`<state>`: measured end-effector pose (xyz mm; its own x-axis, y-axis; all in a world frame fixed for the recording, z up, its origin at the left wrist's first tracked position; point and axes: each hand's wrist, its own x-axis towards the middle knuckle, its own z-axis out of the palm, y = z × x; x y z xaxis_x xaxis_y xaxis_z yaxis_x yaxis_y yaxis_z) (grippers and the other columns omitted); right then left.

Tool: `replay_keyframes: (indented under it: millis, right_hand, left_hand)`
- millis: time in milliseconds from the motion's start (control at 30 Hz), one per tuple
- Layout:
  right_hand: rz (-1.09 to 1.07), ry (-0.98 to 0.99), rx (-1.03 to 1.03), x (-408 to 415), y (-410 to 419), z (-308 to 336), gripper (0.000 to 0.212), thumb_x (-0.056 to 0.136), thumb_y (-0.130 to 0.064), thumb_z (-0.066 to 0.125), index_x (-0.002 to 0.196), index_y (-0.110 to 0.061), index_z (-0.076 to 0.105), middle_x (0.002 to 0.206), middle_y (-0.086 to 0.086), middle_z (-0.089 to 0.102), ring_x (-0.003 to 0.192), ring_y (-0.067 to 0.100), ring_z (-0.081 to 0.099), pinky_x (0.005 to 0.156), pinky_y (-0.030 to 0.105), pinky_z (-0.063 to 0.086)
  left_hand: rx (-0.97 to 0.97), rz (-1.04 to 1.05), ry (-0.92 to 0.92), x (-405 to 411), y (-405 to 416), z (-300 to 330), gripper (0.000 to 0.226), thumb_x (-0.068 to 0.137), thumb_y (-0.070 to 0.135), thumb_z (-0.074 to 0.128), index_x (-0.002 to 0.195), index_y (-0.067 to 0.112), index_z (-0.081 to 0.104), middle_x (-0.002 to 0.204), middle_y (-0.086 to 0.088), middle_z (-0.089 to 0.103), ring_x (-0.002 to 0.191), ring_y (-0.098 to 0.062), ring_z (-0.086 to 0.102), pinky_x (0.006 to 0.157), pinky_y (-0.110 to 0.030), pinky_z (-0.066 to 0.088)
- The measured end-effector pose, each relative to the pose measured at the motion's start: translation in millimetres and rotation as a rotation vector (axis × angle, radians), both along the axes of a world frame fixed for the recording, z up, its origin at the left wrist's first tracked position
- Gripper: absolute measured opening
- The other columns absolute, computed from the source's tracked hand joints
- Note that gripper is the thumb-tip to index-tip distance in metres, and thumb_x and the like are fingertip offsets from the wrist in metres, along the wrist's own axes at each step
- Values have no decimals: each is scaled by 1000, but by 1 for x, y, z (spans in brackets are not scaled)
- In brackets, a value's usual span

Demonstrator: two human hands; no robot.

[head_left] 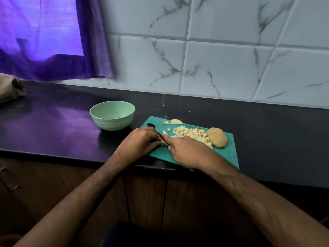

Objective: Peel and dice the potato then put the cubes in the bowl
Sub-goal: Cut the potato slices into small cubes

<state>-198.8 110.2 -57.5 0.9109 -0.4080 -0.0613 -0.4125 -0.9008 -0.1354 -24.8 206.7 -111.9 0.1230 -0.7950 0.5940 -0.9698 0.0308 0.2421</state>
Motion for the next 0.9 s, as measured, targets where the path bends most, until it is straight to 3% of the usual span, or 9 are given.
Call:
replay_keyframes:
  millis: [67,167,300,467,600,767,900]
  right_hand:
    - [-3,-2,32,0,-2,-1,53,110,-31,31,161,-37,18,84,-6,48,58,9,48,63,33,49]
    - [-7,-11,37,-24,2,-8,53,111,-32,30,161,-40,14,79,-6,48,61,9,47,61,32,47]
    - [-26,-14,14,-68,10,-19,55,111,-38,30,160,-45,6,77,-6,48,63,6,43,53,26,30]
    - [-11,44,-179,-79,21,-11,57,110,-41,25,160,-43,-4,80,-8,44,70,7,43,68,33,44]
    - [-11,47,-209,-81,15,-9,56,111,-42,23,160,-43,-4,80,-8,43,69,7,43,65,32,41]
    - [-47,24,-223,-75,-2,-5,52,111,-41,24,160,-45,6,76,-10,43,66,6,42,57,28,36]
    - [-83,23,-113,-61,-16,-1,50,110,-43,28,157,-52,15,77,-13,44,69,6,49,66,34,45]
  left_hand:
    - [1,0,-6,-1,0,0,14,87,29,80,89,15,80,84,9,68,74,-6,64,67,-23,51]
    - [30,35,5,4,-2,-2,26,89,42,73,90,16,79,83,7,66,73,-10,64,66,-37,56]
    - [44,53,1,7,-3,-6,45,89,57,59,88,16,77,84,7,64,74,-12,64,64,-42,55]
    - [59,82,-16,6,-2,-6,33,89,55,63,92,23,71,95,10,61,83,-10,63,67,-42,55]
    - [68,108,-61,4,-2,-5,28,88,50,70,95,23,70,103,7,64,92,-13,65,70,-39,56]
    - [98,160,-145,7,-4,-7,32,91,58,60,105,30,65,117,7,66,108,-12,63,81,-37,50]
    - [124,183,-145,8,-6,-10,29,94,50,54,113,31,63,119,11,63,112,-12,60,81,-34,40]
